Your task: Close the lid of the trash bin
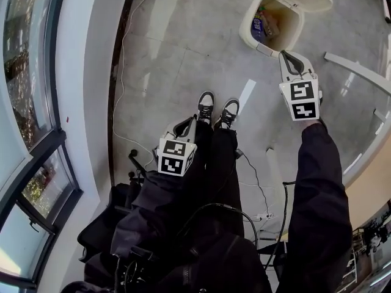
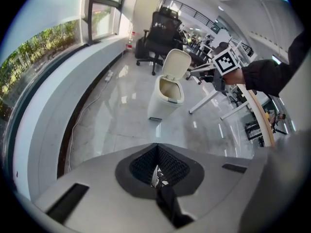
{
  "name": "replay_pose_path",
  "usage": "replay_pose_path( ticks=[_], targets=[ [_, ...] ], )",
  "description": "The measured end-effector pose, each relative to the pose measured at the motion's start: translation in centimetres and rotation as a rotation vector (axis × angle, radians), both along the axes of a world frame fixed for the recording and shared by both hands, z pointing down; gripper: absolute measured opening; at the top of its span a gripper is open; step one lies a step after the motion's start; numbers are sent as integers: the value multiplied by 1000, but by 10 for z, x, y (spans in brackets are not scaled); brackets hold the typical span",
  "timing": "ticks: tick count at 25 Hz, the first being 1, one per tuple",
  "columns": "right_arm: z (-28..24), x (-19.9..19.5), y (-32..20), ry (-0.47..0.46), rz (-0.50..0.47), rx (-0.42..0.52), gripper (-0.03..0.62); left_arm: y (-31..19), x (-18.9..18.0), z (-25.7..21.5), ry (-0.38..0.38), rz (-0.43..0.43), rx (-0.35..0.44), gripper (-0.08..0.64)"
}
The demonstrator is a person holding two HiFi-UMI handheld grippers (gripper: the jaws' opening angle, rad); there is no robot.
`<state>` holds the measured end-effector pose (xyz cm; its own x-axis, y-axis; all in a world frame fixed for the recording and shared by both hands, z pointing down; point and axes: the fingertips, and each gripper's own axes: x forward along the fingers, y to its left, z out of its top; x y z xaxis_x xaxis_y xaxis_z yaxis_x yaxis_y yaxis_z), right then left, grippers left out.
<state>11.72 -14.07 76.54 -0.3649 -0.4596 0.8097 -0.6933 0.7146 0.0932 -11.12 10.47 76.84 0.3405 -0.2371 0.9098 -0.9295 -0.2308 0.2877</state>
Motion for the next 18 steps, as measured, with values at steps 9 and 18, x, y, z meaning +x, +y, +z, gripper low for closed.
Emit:
replay_pose_path(
  ticks=[9, 18],
  targets=[
    [-23, 29, -92, 133, -58, 111, 3, 1, -4, 0, 13, -20, -4, 2],
    [-51, 62, -175, 262, -73, 209, 12, 11, -7, 6, 22, -44, -29, 0]
  ],
)
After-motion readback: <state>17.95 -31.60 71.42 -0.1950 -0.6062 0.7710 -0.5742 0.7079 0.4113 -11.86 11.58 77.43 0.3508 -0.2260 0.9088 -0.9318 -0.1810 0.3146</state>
